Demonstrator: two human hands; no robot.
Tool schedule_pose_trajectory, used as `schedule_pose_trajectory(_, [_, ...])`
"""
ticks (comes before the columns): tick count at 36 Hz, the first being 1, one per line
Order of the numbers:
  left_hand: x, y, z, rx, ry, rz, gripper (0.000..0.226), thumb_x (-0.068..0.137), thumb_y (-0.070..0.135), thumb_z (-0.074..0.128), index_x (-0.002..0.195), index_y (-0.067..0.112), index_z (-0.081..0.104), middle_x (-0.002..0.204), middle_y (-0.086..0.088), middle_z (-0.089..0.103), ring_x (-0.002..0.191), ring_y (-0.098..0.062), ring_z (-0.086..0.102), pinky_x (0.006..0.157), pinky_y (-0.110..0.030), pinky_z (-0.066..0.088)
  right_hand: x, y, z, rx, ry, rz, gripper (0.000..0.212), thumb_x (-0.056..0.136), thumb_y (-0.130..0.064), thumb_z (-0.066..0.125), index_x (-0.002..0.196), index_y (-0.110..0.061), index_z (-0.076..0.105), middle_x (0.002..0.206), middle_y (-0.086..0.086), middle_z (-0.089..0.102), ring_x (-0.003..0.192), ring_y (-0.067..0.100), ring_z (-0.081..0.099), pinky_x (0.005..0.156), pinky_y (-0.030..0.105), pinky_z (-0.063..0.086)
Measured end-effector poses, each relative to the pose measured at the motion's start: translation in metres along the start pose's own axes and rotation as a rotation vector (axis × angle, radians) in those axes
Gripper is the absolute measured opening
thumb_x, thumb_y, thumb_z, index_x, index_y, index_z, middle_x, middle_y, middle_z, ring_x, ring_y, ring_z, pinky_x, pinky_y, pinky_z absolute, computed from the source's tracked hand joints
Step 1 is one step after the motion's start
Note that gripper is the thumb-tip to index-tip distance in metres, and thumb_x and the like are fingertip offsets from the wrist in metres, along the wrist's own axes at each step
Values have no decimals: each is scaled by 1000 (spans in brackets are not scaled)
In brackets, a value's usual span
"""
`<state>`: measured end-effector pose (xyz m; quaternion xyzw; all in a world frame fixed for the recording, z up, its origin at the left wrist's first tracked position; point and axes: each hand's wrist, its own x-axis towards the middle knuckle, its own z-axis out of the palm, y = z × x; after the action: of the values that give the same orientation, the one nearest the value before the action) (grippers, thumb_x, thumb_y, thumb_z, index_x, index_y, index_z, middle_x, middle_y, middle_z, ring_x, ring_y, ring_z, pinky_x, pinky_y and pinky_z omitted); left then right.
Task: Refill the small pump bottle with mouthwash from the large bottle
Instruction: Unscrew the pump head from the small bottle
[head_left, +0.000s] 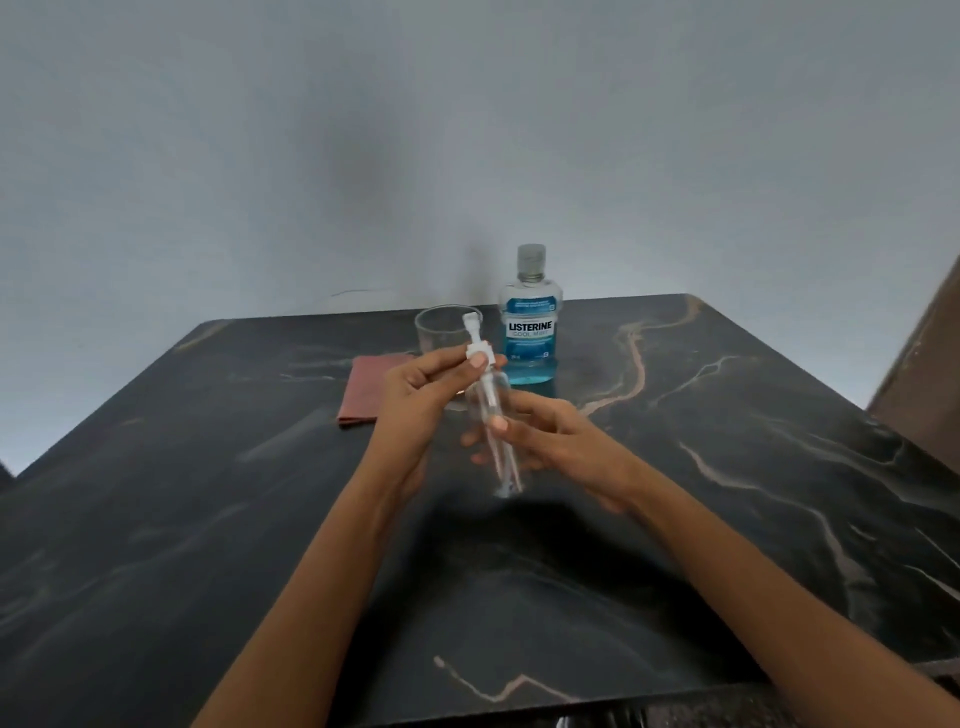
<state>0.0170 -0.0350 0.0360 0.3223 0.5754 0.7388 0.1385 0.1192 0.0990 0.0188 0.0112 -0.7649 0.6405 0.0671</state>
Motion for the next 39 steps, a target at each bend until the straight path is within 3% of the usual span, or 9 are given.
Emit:
schedule_pose_trajectory(5, [-2,-4,3,33,129,4,25,68,13,82,91,10,72,90,-5,77,88,-16,73,75,-21,55,2,4,0,-166,138,-44,75,68,-42,73,133,-13,48,120,2,65,107,13,64,98,42,50])
schedule_pose_trajectory(9, [0,2,4,31,64,-58,50,67,29,79,110,8,66,105,-7,74,100,-21,70,90,-37,54,0,4,-1,-90,104,-34,60,73,-41,70,128,-23,53,115,1,69,105,14,66,93,36,53])
schedule_pose_trajectory(11, [1,7,3,-26,29,-90,42,82,21,70,120,6,62,114,-12,71,107,-27,67,98,-44,50,-1,2,-1,-49,86,-43,49,77,-37,68,123,-28,56,112,0,71,103,15,67,88,31,55])
schedule_pose_trajectory(13, [1,8,2,-12,39,-70,32,90,11,61,121,7,61,113,-12,71,106,-25,68,95,-39,53,-2,0,-1,-41,92,-47,48,78,-34,68,124,-27,55,110,0,71,102,15,68,85,28,56])
schedule_pose_trajectory(17, [-1,4,2,18,100,-4,41,75,11,77,113,8,64,98,-4,76,91,-13,72,74,-17,55,-1,2,0,-60,138,-60,54,75,-33,71,124,-21,55,110,2,71,101,15,68,87,30,56])
schedule_pose_trajectory(22, [-1,6,6,56,23,-90,65,64,37,77,122,13,58,111,-3,72,104,-16,68,91,-32,54,2,3,2,-102,176,-88,50,72,-34,72,119,-26,55,110,1,71,101,10,67,86,24,54])
schedule_pose_trajectory(25, [-2,7,7,70,-65,-125,41,90,29,59,126,10,59,120,-6,69,114,-20,63,103,-43,46,3,4,1,-96,185,-98,54,73,-34,72,123,-20,56,112,-1,70,103,11,67,88,26,54])
schedule_pose_trajectory(33, [-2,1,9,15,100,-9,46,69,17,80,110,3,65,101,-8,75,96,-18,71,83,-27,56,6,10,-2,-260,236,-98,58,71,-41,75,122,-23,55,107,-5,68,98,7,66,85,25,55])
schedule_pose_trajectory(39, [-2,9,12,54,-20,-21,34,83,18,69,116,10,66,109,-3,74,104,-12,69,89,-25,55,8,10,-2,-248,245,-105,56,70,-43,76,118,-24,55,105,-2,69,96,8,68,87,31,56])
